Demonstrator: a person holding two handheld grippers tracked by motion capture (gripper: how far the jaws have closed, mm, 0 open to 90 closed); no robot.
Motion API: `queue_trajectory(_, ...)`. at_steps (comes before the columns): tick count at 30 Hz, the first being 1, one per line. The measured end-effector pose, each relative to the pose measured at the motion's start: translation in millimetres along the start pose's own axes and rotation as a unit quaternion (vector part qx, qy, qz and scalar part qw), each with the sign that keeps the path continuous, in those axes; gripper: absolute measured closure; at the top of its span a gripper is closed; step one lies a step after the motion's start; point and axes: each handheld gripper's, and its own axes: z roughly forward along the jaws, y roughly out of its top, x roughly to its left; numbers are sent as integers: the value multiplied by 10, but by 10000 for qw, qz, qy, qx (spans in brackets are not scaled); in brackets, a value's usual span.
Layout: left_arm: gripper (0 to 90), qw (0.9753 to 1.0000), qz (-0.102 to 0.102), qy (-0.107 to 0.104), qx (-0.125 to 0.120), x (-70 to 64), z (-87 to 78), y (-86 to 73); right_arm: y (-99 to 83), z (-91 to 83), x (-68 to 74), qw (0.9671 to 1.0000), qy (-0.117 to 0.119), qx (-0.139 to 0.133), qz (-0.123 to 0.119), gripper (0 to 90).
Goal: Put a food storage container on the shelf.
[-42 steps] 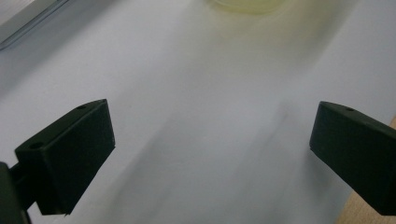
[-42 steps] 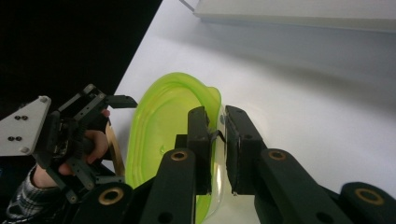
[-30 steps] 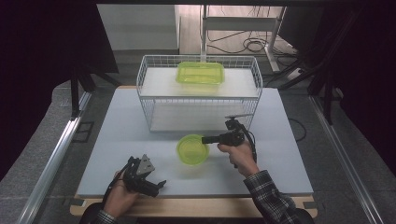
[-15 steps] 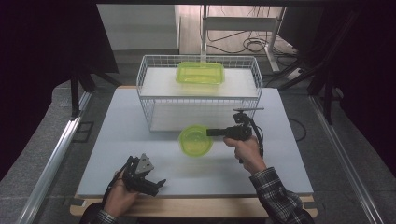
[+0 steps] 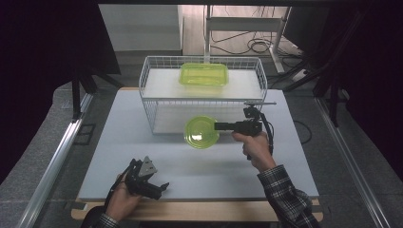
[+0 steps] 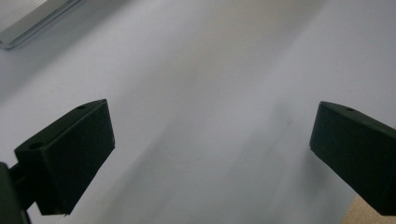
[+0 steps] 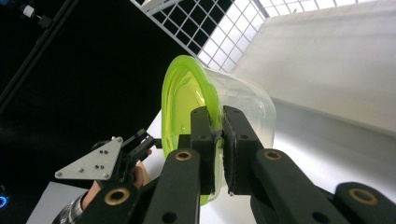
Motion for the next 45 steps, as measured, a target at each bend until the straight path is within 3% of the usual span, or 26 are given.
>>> queue_trajectory(10,0,10000,9,4,14,-2,6,2,139,-142,127,9997,56,-230,-108,833)
queue_trajectory(27,0,10000,-81,38,-36,21,-11,4,531,-438,429,9972,198,-675,-260,833)
queue_trajectory(35,0,9997,-208,33,-124,48,-34,3,753,-521,554,9957,147,-842,-355,833)
queue_trajectory(45,0,9997,-218,5,-95,43,-28,3,1089,-515,714,9937,-25,-1003,-494,833)
